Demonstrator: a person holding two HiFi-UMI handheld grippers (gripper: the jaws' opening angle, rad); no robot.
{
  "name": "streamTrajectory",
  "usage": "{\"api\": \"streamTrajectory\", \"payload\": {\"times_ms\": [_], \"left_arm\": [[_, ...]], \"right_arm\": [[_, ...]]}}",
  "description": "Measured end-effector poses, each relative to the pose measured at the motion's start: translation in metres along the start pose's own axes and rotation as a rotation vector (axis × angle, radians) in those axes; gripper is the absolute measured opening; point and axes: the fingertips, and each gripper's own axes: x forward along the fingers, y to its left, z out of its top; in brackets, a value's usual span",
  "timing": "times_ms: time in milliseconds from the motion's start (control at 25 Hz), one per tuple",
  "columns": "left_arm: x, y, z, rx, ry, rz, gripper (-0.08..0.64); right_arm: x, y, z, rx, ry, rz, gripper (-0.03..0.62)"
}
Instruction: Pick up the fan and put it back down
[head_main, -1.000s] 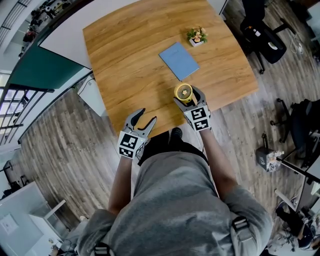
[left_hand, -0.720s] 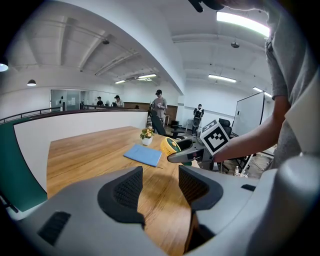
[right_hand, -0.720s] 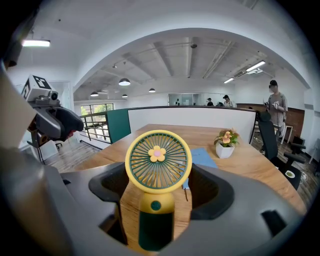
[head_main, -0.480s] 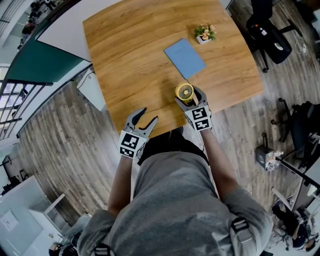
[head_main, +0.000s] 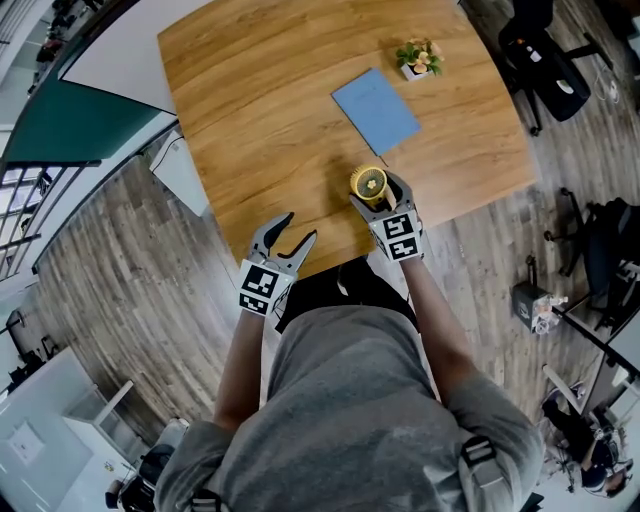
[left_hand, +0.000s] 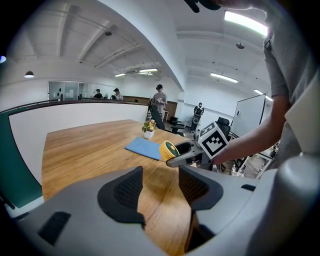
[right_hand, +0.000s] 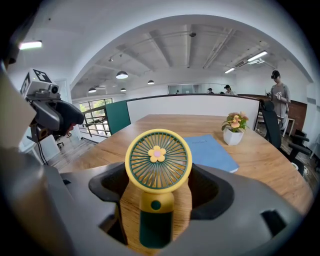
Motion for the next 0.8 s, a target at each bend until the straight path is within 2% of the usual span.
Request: {"api": "streamTrajectory", "payload": {"times_ms": [800], "left_arm": [[0.021,0.018,-0.021,-0.038,0.051,-0.031,0.241]], "right_arm": [[0.043,-0.004,-0.024,0.038,0.061,0.007,0.379]]}}
